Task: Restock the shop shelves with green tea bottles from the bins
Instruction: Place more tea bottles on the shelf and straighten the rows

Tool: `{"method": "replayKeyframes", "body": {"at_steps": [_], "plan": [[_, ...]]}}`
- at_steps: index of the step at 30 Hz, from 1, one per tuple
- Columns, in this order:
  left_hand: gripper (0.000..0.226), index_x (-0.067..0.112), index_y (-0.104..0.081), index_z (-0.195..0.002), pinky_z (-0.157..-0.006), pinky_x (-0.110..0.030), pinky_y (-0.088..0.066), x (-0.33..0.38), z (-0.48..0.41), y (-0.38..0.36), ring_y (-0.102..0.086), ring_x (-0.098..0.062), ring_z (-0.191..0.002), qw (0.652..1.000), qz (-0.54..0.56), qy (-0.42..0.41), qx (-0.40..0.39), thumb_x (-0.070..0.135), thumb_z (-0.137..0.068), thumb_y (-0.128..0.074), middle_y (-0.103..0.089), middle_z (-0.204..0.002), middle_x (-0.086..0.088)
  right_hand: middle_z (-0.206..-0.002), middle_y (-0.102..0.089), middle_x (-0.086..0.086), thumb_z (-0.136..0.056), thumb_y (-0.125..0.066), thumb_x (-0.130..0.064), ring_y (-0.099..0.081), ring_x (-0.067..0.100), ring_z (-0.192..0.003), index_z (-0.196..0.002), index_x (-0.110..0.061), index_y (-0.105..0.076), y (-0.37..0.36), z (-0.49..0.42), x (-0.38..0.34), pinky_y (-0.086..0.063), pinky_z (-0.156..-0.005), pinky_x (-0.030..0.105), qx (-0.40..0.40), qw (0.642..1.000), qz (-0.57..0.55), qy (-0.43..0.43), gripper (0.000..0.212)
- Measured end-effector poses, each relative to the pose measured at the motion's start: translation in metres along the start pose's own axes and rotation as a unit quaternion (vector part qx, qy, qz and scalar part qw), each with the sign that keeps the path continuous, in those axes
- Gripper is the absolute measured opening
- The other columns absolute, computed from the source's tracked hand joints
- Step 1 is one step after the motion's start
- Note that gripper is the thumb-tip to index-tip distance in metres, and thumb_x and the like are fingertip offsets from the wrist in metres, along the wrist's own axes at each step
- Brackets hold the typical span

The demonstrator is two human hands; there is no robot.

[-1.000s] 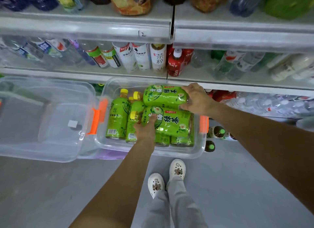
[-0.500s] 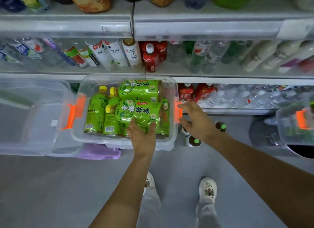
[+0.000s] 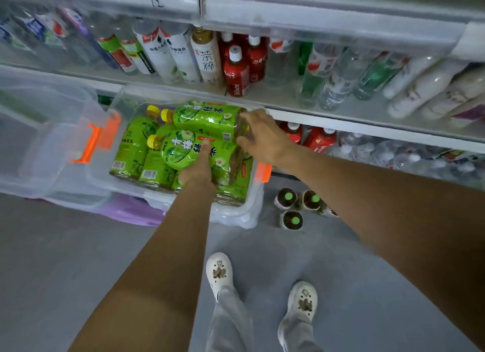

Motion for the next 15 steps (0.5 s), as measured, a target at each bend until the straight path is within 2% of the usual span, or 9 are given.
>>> {"method": "replayKeyframes", "body": {"at_steps": [2,4,5,6,8,9,11,13,15], "plan": [[0.104,0.011,-0.035,-0.141,-0.08,-0.043,-0.059,0.001,-0.003,0.0,-0.062,-0.032,-0.105,1.0,0.019,0.013,-0.01,0.058,-0.064,-0.087,-0.056,-0.124,-0.012,-0.152,-0.033,0.013,-0.098,-0.056,-0.038,-0.03,0.03,-0.141,-0.151,-0.013,-0.033,-0.005,-0.022,-0.01,-0.029,-0.115,0.047,-0.005,1.0,0.007,-0.015,0.063],[0.099,0.012,-0.039,-0.134,-0.063,-0.035,-0.057,0.004,-0.005,0.007,-0.065,-0.029,-0.094,0.999,0.016,0.007,-0.028,0.053,-0.06,-0.091,-0.059,-0.119,-0.013,-0.157,-0.027,0.009,-0.099,-0.049,-0.046,-0.025,0.028,-0.145,-0.154,-0.014,-0.028,-0.01,-0.039,-0.016,-0.027,-0.116,0.051,-0.015,0.999,0.014,-0.047,0.067],[0.096,0.012,-0.041,-0.131,-0.061,-0.034,-0.056,0.006,-0.008,0.012,-0.066,-0.028,-0.092,0.999,0.011,0.007,-0.035,0.05,-0.059,-0.092,-0.061,-0.118,-0.013,-0.159,-0.025,0.009,-0.1,-0.045,-0.048,-0.023,0.028,-0.146,-0.155,-0.014,-0.026,-0.012,-0.045,-0.018,-0.026,-0.116,0.052,-0.02,0.998,0.021,-0.06,0.067],[0.097,0.01,-0.043,-0.133,-0.065,-0.037,-0.058,0.009,-0.011,0.019,-0.067,-0.029,-0.095,0.999,0.01,0.008,-0.044,0.046,-0.058,-0.094,-0.063,-0.12,-0.013,-0.159,-0.024,0.01,-0.101,-0.042,-0.05,-0.022,0.028,-0.146,-0.154,-0.012,-0.027,-0.013,-0.05,-0.021,-0.027,-0.116,0.051,-0.023,0.997,0.031,-0.068,0.067],[0.099,0.009,-0.047,-0.14,-0.084,-0.046,-0.059,0.015,-0.02,0.034,-0.067,-0.033,-0.105,0.998,0.006,-0.002,-0.059,0.039,-0.059,-0.095,-0.065,-0.125,-0.014,-0.155,-0.029,0.016,-0.102,-0.035,-0.053,-0.025,0.031,-0.143,-0.15,-0.007,-0.034,-0.012,-0.061,-0.027,-0.032,-0.113,0.048,-0.011,0.995,0.062,-0.079,0.066],[0.097,0.01,-0.048,-0.14,-0.085,-0.045,-0.059,0.019,-0.024,0.042,-0.068,-0.032,-0.105,0.998,-0.001,-0.006,-0.065,0.036,-0.06,-0.095,-0.066,-0.124,-0.013,-0.149,-0.036,0.02,-0.103,-0.032,-0.054,-0.031,0.033,-0.138,-0.143,-0.004,-0.042,-0.01,-0.067,-0.031,-0.036,-0.107,0.046,-0.001,0.993,0.081,-0.086,0.065],[0.088,0.01,-0.049,-0.137,-0.065,-0.032,-0.059,0.026,-0.029,0.054,-0.07,-0.026,-0.094,0.997,-0.011,-0.008,-0.08,0.032,-0.065,-0.093,-0.068,-0.119,-0.012,-0.129,-0.052,0.023,-0.102,-0.03,-0.056,-0.046,0.034,-0.122,-0.118,-0.003,-0.058,-0.006,-0.078,-0.04,-0.041,-0.089,0.041,0.01,0.987,0.124,-0.102,0.062],[0.08,0.01,-0.05,-0.135,-0.047,-0.024,-0.052,0.029,-0.032,0.059,-0.069,-0.023,-0.084,0.995,-0.016,-0.006,-0.097,0.028,-0.068,-0.091,-0.07,-0.117,-0.012,-0.117,-0.059,0.021,-0.1,-0.034,-0.058,-0.053,0.034,-0.11,-0.099,-0.01,-0.057,-0.006,-0.084,-0.043,-0.038,-0.077,0.038,0.012,0.981,0.156,-0.112,0.054],[0.076,0.009,-0.051,-0.135,-0.046,-0.023,-0.05,0.03,-0.033,0.06,-0.067,-0.024,-0.081,0.994,-0.026,0.001,-0.106,0.027,-0.071,-0.088,-0.069,-0.117,-0.013,-0.123,-0.059,0.019,-0.096,-0.042,-0.063,-0.054,0.034,-0.113,-0.112,-0.009,-0.057,-0.011,-0.085,-0.039,-0.039,-0.079,0.037,0.003,0.986,0.114,-0.124,0.058]]}}
Point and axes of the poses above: each hand's wrist, its own z-axis away from the middle knuckle, its own y-axis out of the back of the hand, x = y × z, the point moved 4 cm from there along -z, towards the middle knuckle
